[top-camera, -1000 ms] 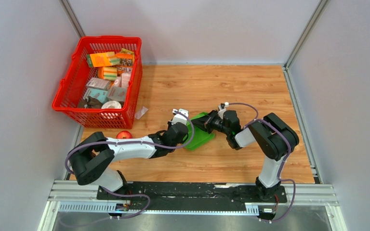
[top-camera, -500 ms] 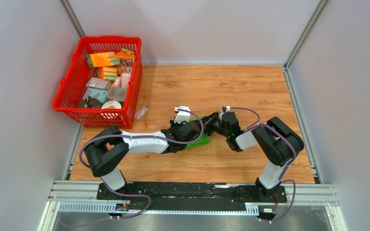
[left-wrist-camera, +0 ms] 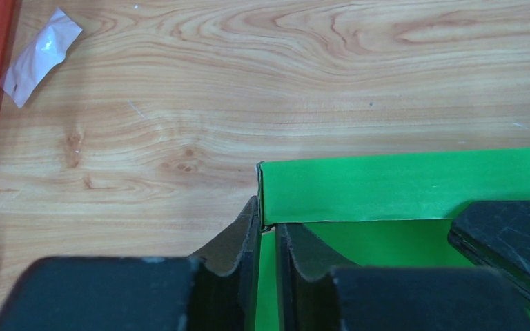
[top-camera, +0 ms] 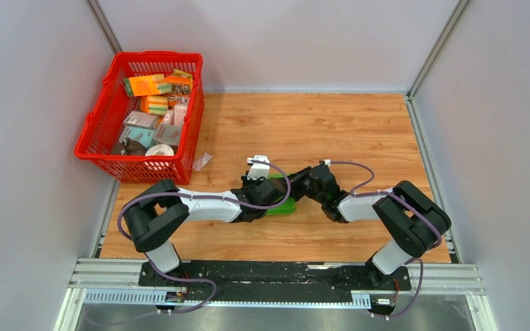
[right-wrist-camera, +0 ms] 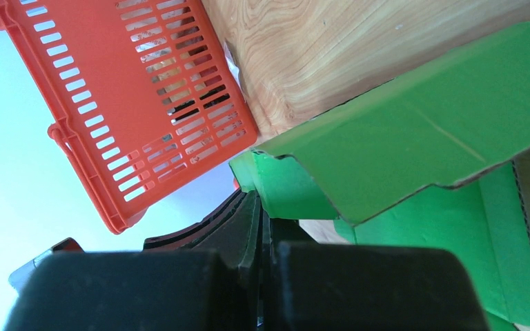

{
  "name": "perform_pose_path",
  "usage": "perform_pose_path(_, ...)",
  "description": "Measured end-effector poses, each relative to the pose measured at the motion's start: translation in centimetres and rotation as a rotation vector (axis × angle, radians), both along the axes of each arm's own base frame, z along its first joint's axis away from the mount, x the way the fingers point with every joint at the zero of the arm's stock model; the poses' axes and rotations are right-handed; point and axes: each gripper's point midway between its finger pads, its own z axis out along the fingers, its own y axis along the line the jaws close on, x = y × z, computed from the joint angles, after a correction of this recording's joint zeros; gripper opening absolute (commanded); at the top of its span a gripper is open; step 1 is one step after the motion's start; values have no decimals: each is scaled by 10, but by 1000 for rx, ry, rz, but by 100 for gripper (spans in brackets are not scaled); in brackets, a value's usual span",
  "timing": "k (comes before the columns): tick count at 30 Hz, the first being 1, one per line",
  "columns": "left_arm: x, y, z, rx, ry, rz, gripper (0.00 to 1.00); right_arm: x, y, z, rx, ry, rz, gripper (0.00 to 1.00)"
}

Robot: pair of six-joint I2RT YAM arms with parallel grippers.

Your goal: Fold the paper box

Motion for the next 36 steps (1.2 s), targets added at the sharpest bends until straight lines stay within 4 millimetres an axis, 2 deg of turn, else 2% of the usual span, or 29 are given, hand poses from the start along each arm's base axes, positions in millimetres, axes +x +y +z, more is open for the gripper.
perform_pose_path(2,0,-1,0,-1,-2,-8,3,-1,1,0,2,3,3,0)
perform_pose_path(4,1,-2,0,3,-2,-15,1,-1,1,0,-2,-2,4,0)
perform_pose_path(6,2,-3,0,9,-1,-26,0,-2,1,0,-23,-12,15,6)
perform_pose_path(7,2,-3,0,12,0,-34,0,-3,0,1,-47,-29,28,15)
perform_pose_path(9,3,-4,1,15,-4,-44,0,-6,-2,1,-138,-74,79,26)
perform_pose_path(12,0,-2,4,16,-6,-67,0,-18,-11,6,-314,-190,206,50)
perform_pose_path(16,-7,8,7,25,-3,-95,0,-35,-30,17,-510,-343,367,60)
perform_pose_path(21,-16,17,5,37,10,-126,0,-59,-61,27,-703,-481,534,61)
perform_pose_path(25,-17,16,3,36,20,-141,0,-55,-71,33,-810,-542,615,57)
perform_pose_path(29,-18,15,2,29,27,-145,0,-41,-62,41,-841,-601,651,49)
perform_pose_path(33,-19,14,1,24,31,-146,0,-37,-54,39,-820,-615,667,57)
perform_pose_path(36,-20,15,1,20,36,-140,0,-32,-47,34,-796,-599,660,57)
